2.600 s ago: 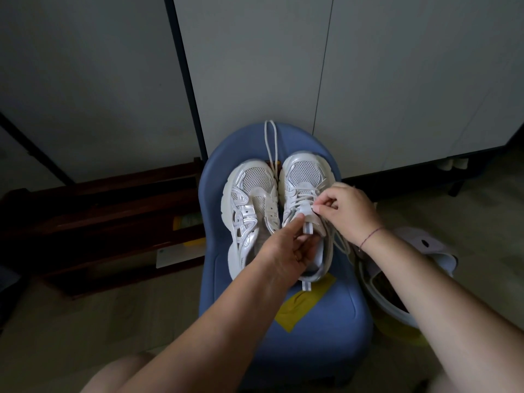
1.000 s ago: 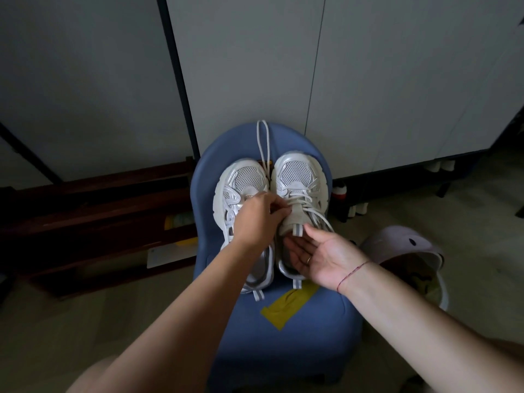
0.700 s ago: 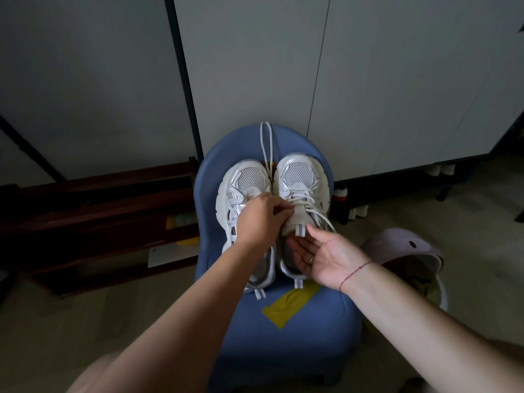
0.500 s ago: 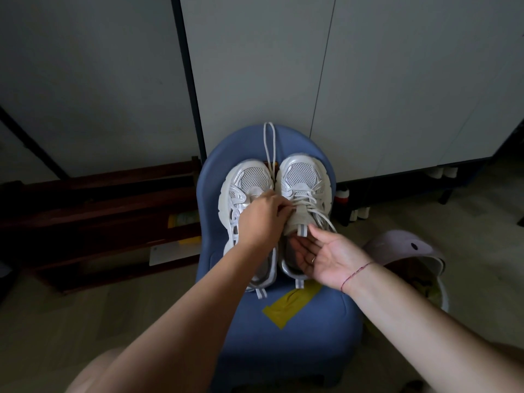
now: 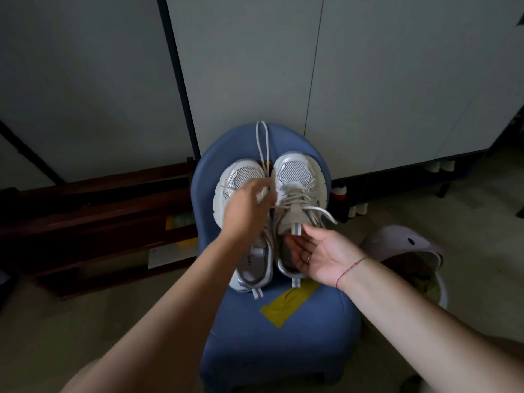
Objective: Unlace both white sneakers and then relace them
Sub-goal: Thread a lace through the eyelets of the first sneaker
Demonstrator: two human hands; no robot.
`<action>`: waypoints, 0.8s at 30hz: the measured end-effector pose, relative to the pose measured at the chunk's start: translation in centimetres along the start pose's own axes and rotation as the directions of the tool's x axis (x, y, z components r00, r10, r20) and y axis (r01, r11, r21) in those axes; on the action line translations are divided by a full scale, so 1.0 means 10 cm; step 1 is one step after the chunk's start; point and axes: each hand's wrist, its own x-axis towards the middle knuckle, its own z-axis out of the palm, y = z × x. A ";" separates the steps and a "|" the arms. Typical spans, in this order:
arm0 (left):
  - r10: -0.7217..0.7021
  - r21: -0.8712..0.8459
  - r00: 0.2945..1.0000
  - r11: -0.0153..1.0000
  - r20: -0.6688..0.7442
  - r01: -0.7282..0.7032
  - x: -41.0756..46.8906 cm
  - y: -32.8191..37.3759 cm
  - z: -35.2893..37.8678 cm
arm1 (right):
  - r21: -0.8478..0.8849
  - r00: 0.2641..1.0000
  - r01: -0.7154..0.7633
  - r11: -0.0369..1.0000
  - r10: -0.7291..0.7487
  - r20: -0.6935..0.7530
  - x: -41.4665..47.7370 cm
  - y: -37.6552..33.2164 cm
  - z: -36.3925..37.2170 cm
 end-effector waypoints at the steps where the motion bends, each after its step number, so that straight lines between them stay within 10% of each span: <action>1: 0.043 0.045 0.994 0.998 0.100 -0.048 -0.03 0.05 0.05 | 0.007 1.000 -0.001 1.000 0.001 -0.001 0.00 0.00 0.00; 9: 0.031 0.092 0.991 0.995 0.131 -0.043 -0.05 0.03 0.05 | 0.001 1.000 -0.010 1.000 0.010 0.006 -0.02 -0.02 0.00; 16: -0.306 0.147 0.909 0.923 -0.284 0.357 0.11 -0.23 -0.39 | -0.005 1.000 -0.011 1.000 0.011 0.010 0.00 -0.02 0.00; 24: 0.052 0.169 0.959 0.980 0.280 -0.103 -0.05 0.00 0.01 | 0.003 1.000 -0.009 1.000 0.009 -0.014 -0.03 -0.01 0.03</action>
